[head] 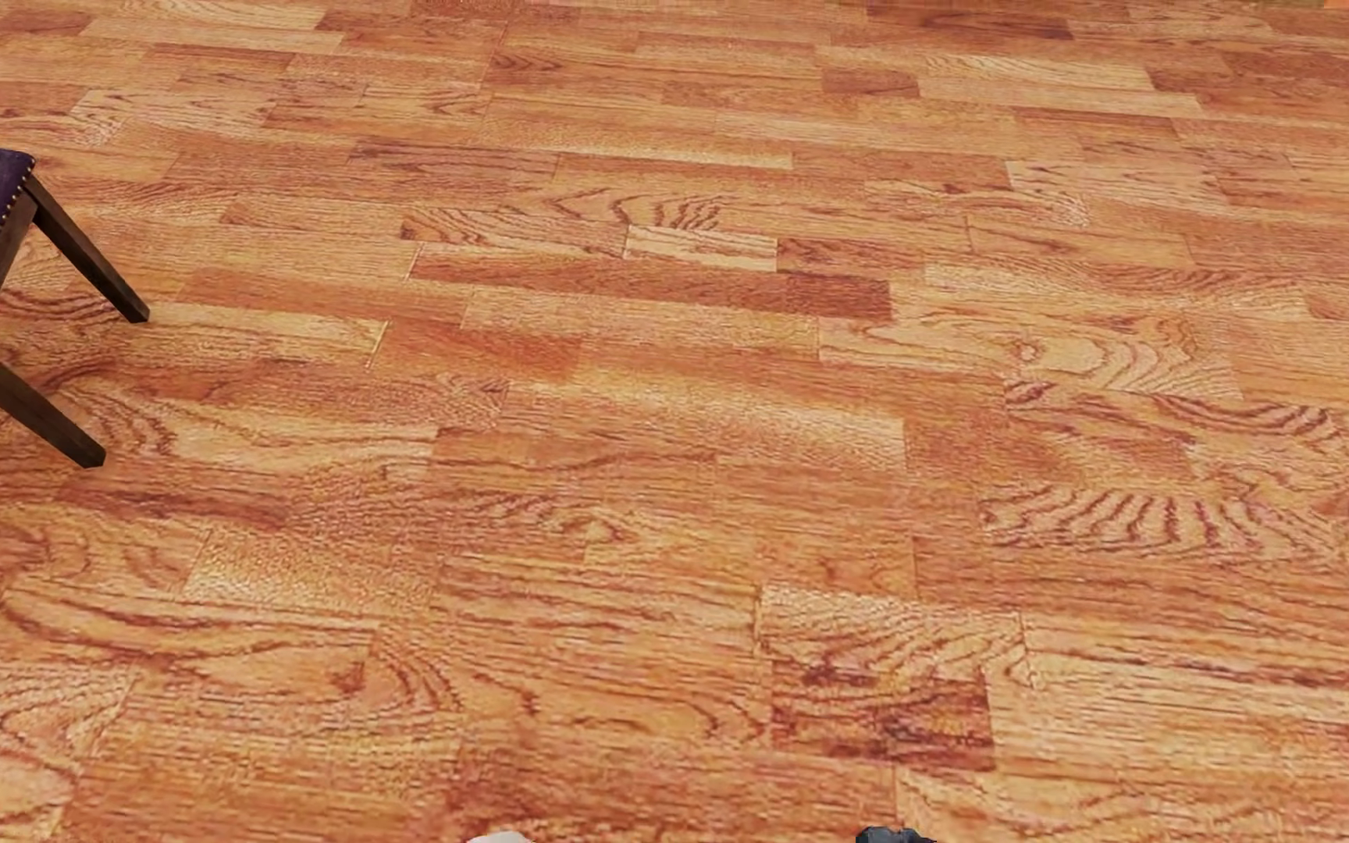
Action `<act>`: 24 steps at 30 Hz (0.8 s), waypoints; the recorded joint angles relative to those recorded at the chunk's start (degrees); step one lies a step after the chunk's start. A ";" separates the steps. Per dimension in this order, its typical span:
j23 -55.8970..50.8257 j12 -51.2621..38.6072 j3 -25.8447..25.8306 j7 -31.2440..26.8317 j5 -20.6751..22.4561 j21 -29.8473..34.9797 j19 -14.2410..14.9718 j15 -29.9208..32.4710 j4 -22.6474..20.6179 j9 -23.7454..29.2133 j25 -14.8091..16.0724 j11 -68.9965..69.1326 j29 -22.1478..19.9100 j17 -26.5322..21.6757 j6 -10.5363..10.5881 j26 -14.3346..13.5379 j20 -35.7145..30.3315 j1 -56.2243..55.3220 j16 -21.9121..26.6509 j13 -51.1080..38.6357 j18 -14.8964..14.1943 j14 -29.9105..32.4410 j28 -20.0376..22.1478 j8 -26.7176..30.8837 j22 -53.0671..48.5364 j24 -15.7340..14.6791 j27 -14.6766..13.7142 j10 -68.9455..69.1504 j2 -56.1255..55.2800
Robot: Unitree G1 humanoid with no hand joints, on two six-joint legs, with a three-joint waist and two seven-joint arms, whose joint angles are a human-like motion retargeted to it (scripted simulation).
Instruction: Head to chair
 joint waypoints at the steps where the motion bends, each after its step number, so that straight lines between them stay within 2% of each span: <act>1: -1.76 0.89 0.74 2.18 0.50 0.27 -0.21 -1.32 -0.66 -0.11 -0.14 -0.82 -1.12 -0.32 0.10 0.58 0.34 -2.92 -0.22 -2.16 -1.10 -0.74 -2.79 -0.74 0.68 0.15 -0.73 -1.08 2.18; 3: -6.00 2.77 1.79 6.03 1.38 0.90 -0.47 -4.90 -4.30 -0.42 -0.41 -1.25 -2.75 -1.10 0.04 1.50 2.38 -7.56 -1.08 -6.19 -7.29 -3.70 -3.75 -2.66 0.89 -0.08 -2.27 -9.20 6.00; 6: -11.36 4.82 2.51 15.42 2.82 0.81 -0.13 -9.64 -8.63 -1.27 0.38 -2.95 -4.79 -2.40 -0.07 2.39 6.12 -8.06 -3.49 -10.93 -12.58 -4.68 0.16 -6.67 1.20 -1.40 -4.05 -34.52 12.16; 7: -12.11 5.26 2.71 19.81 3.40 0.66 0.16 -10.72 -9.48 -1.69 0.84 -3.67 -4.87 -2.69 -0.10 2.72 6.99 -6.51 -4.31 -12.00 -11.15 -2.98 0.59 -8.03 1.52 -1.86 -4.11 -43.11 14.17; 8: -12.29 5.67 2.95 25.70 3.94 0.58 0.56 -11.27 -9.43 -2.09 1.37 -3.74 -4.63 -2.88 -0.14 2.76 7.36 -4.58 -4.91 -12.80 1.35 -0.96 0.26 -9.26 1.78 -2.01 -3.93 -47.29 15.99; 9: -11.74 6.20 3.46 26.68 4.24 0.58 1.21 -11.50 -9.75 -2.31 2.11 -1.84 -4.49 -2.70 -0.32 2.60 7.58 -3.10 -5.20 -13.34 9.93 -3.00 -0.24 -9.99 1.87 -1.92 -3.56 -47.48 17.16; 10: -10.27 6.55 4.13 25.11 3.70 0.63 2.31 -10.05 -9.91 -2.32 3.03 2.41 -4.73 -2.32 -0.60 2.54 7.96 -1.73 -5.67 -13.54 10.45 -5.52 -0.41 -10.13 1.97 -1.91 -2.86 -46.26 17.32; 11: -7.75 6.57 4.70 23.88 2.40 0.97 3.60 -5.20 -10.39 -2.16 3.88 9.37 -5.03 -1.80 -0.87 2.78 8.66 -0.24 -6.41 -13.41 10.47 -7.26 -0.11 -9.86 2.15 -2.08 -1.78 -44.95 16.00; 12: -4.39 6.27 5.07 22.88 0.66 2.05 6.98 2.32 -11.13 -1.96 4.17 17.61 -4.48 -1.44 -1.14 3.07 9.27 1.54 -7.11 -13.13 10.41 -8.97 0.31 -9.21 2.32 -2.12 -0.56 -44.24 13.49; 13: -0.81 5.64 5.16 21.71 -1.09 4.09 9.98 9.16 -11.82 -1.81 3.72 26.57 -2.44 -1.45 -1.40 2.96 9.13 3.59 -7.29 -12.77 10.11 -10.14 0.30 -8.31 2.29 -1.65 0.33 -44.25 10.25; 14: 2.25 4.64 4.98 20.15 -3.33 6.49 11.96 12.24 -12.64 -1.72 2.83 34.96 0.54 -1.95 -1.67 2.21 8.06 5.55 -6.81 -12.20 9.34 -10.94 -0.35 -7.74 2.04 -0.68 0.58 -44.60 6.66; 15: 4.30 3.22 4.55 17.99 -6.35 8.01 10.64 11.42 -13.76 -1.65 2.29 41.87 2.93 -2.66 -2.01 1.12 6.64 7.27 -5.94 -10.98 8.38 -11.57 -1.26 -7.83 1.58 0.36 0.46 -44.94 3.12; 16: 5.31 1.46 3.88 15.12 -9.63 7.83 8.42 10.52 -14.98 -1.58 2.72 46.79 3.44 -3.02 -2.40 0.22 5.61 8.87 -5.00 -8.78 7.33 -12.08 -1.74 -7.97 0.83 1.05 0.46 -45.27 -0.29; 17: 5.68 -0.43 3.07 11.76 -12.47 6.28 6.48 9.99 -16.16 -1.52 3.96 49.21 2.07 -2.90 -2.80 -0.41 5.07 10.38 -4.35 -5.83 6.18 -12.52 -1.33 -7.52 -0.25 1.31 0.64 -45.59 -3.61; 19: 6.16 -3.84 1.38 4.56 -15.36 2.68 6.83 9.31 -18.03 -1.42 7.15 46.63 -1.80 -1.72 -3.50 -2.79 4.12 12.83 -3.60 0.40 3.64 -13.49 1.51 -3.70 -2.56 1.19 1.09 -45.80 -10.09; 20: 6.71 -5.41 0.57 0.85 -16.09 1.63 7.16 9.29 -18.63 -1.43 8.46 41.86 -2.22 -1.07 -3.83 -4.53 2.84 13.72 -3.11 3.05 2.29 -14.09 2.78 -1.33 -3.61 1.14 1.35 -45.62 -12.43; 22: 7.90 -8.19 -0.99 -6.68 -17.98 1.50 5.25 8.58 -19.47 -1.54 9.29 25.87 -0.15 -0.09 -4.58 -7.53 -1.78 14.81 -1.67 7.02 -0.55 -15.81 3.38 1.63 -5.50 1.26 1.74 -44.31 -13.77; 23: 8.08 -9.38 -1.73 -10.45 -17.11 1.95 3.39 9.20 -19.70 -1.60 9.00 15.69 1.14 0.31 -4.94 -8.59 -4.48 15.35 -0.91 8.44 -2.09 -16.60 2.96 5.04 -6.40 1.28 1.62 -43.83 -13.22; 24: 7.85 -10.34 -2.37 -14.28 -14.75 2.13 4.18 10.64 -19.69 -1.66 8.70 5.83 1.91 0.77 -5.22 -9.41 -7.03 15.94 -0.28 9.62 -3.72 -17.40 2.41 11.56 -7.33 1.16 1.39 -43.58 -12.07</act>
